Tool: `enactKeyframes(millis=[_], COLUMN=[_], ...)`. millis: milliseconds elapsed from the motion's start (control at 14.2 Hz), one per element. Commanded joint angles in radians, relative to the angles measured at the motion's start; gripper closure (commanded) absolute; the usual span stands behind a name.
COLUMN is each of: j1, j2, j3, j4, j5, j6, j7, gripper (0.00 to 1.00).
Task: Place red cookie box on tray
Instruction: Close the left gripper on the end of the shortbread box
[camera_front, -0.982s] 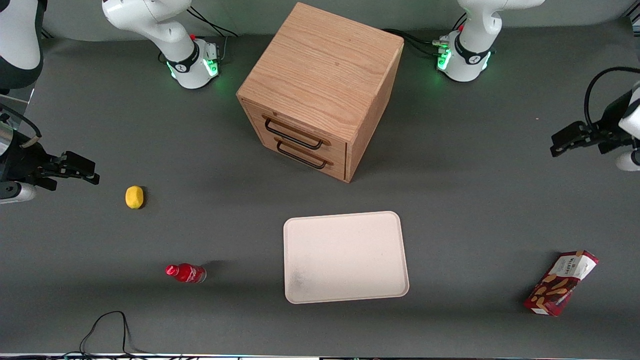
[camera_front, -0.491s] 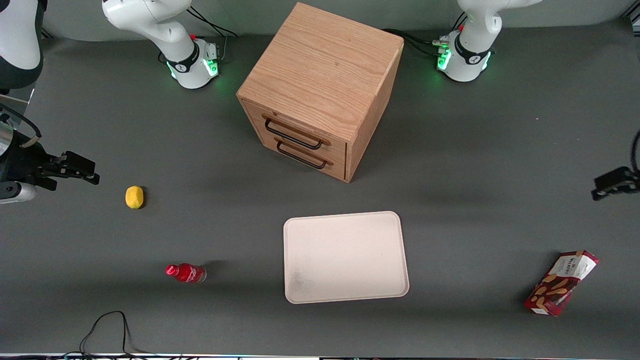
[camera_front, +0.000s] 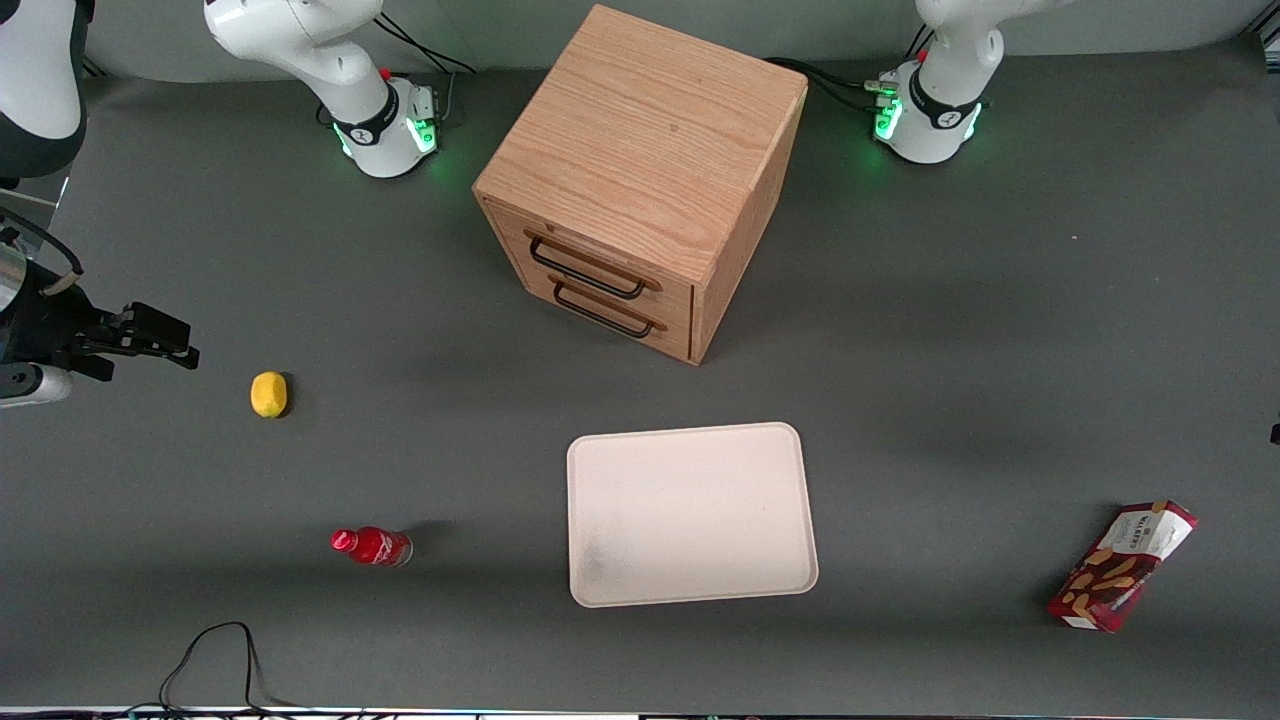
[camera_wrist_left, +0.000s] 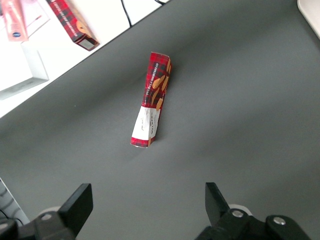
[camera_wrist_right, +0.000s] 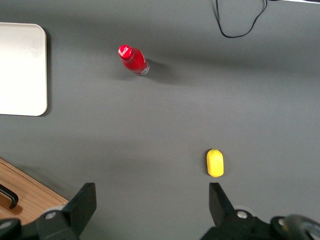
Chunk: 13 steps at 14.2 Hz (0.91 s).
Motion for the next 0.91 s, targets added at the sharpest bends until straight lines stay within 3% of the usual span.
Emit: enactKeyframes(millis=[0,281,842], j1=[-0.008,-0.013,-0.004], j2=[0.025,0.087,0.295], j3=[-0.014,-0.021,-0.021], j4=[0.054,0.045,0.037], j5=[0.043,0.038,0.021], j6=[-0.046,-0.029,0.186], j7=[0.087,0.078,0.055], gripper=[0.00,0.00,0.00])
